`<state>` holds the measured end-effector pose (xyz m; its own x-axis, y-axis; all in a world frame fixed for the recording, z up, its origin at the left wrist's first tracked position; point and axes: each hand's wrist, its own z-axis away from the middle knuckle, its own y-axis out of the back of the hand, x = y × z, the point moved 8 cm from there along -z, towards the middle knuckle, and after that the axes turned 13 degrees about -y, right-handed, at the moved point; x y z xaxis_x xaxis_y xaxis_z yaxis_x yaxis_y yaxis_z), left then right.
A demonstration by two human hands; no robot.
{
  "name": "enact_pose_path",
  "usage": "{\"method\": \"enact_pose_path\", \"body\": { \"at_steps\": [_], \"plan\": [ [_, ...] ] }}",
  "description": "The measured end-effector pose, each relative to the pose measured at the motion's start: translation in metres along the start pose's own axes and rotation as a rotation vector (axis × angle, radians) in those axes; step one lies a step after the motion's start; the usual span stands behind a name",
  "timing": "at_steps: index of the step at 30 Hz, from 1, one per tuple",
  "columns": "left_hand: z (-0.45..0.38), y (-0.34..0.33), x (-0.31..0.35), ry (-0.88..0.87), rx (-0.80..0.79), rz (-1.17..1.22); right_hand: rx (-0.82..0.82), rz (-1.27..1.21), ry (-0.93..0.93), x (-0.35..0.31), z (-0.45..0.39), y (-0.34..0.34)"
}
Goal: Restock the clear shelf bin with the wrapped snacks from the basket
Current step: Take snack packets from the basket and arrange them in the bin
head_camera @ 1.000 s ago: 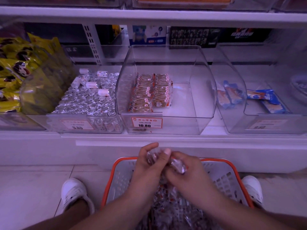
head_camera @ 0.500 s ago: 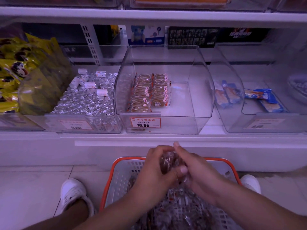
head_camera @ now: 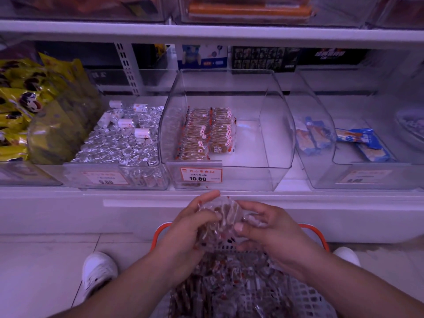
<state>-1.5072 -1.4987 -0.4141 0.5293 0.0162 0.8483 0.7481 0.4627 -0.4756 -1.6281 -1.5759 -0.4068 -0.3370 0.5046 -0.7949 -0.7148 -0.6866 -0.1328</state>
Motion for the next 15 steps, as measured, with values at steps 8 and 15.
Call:
{"method": "enact_pose_path", "body": {
  "at_steps": [8,15],
  "plan": [
    [0.008,0.002,-0.012,0.039,0.062,-0.096,0.121,0.588,0.055,0.001,0.001,0.003],
    [0.002,0.006,-0.005,-0.027,0.181,-0.015,0.439,0.104,0.212,-0.024,0.002,0.045]
  ]
}}
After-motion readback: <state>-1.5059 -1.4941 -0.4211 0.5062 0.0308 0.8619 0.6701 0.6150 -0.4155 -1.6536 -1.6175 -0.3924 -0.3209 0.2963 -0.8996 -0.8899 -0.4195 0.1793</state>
